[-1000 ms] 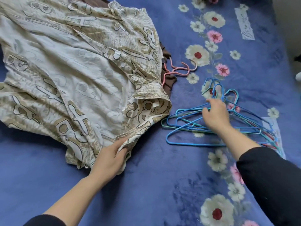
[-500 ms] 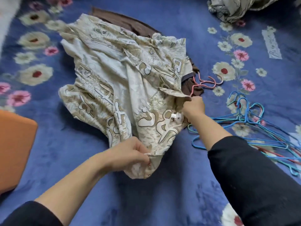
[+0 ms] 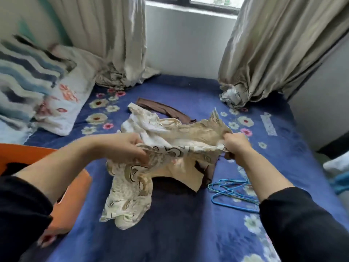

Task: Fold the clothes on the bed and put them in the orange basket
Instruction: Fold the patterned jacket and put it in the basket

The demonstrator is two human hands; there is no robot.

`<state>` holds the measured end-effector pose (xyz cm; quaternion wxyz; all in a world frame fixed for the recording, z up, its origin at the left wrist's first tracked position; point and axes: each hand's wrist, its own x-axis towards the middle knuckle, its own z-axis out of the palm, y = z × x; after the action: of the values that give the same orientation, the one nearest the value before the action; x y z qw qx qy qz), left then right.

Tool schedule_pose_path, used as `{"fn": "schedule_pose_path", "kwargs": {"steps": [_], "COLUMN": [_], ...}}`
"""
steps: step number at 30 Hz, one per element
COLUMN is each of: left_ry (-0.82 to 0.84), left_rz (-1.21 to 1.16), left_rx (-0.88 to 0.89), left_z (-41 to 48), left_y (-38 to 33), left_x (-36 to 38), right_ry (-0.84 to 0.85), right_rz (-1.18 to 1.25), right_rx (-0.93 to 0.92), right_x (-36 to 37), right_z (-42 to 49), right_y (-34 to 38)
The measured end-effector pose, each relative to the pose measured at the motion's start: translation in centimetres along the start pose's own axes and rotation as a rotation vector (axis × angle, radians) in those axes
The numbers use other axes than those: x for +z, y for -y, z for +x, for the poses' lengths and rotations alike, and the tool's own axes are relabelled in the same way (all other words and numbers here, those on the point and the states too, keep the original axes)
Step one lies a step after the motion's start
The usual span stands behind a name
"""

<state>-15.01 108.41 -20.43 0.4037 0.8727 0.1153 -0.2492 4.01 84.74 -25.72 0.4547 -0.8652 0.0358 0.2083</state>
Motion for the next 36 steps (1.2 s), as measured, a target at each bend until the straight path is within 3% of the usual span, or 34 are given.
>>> {"fn": "schedule_pose_path", "kwargs": {"steps": [5, 9, 11, 15, 18, 21, 25, 29, 32, 36], "left_ry": [-0.058, -0.114, -0.187, -0.326, -0.328, -0.421, -0.415, -0.415, -0.301, -0.114], "left_rz": [0.011, 0.008, 0.005, -0.026, 0.109, 0.284, 0.430, 0.409, 0.219, -0.180], "left_rx": [0.117, 0.163, 0.206, 0.261, 0.198, 0.072, -0.193, -0.218, -0.103, 0.136], "left_z": [-5.8, -10.3, -12.4, -15.1, -15.5, -14.6, -13.1, -11.5, -10.5, -9.9], "left_y": [-6.2, -9.6, -11.3, -13.8, -14.7, -15.0, -15.1, -15.3, -14.5, -13.0], "left_x": [-7.2, -12.0, -13.9, -16.5, -17.0, -16.9, -15.8, -14.0, -13.5, -13.6], "right_ry": [0.138, 0.291, 0.233, 0.286, 0.310, 0.533, 0.660, 0.310, 0.259, 0.167], "right_rz": [0.042, -0.210, -0.276, 0.116, 0.285, 0.053, -0.379, -0.842, -1.095, -1.179], "right_rx": [-0.122, -0.239, -0.330, -0.403, -0.391, -0.386, -0.501, -0.491, -0.417, -0.358], "right_x": [-6.2, -11.1, -12.8, -14.8, -15.3, -15.7, -15.8, -14.5, -14.4, -14.9], "right_z": [-6.2, -10.2, -11.9, -14.3, -14.9, -16.0, -16.7, -16.1, -16.3, -15.4], "right_y": [7.9, 12.8, 15.3, 18.1, 18.1, 18.0, 16.9, 15.9, 15.6, 15.2]}}
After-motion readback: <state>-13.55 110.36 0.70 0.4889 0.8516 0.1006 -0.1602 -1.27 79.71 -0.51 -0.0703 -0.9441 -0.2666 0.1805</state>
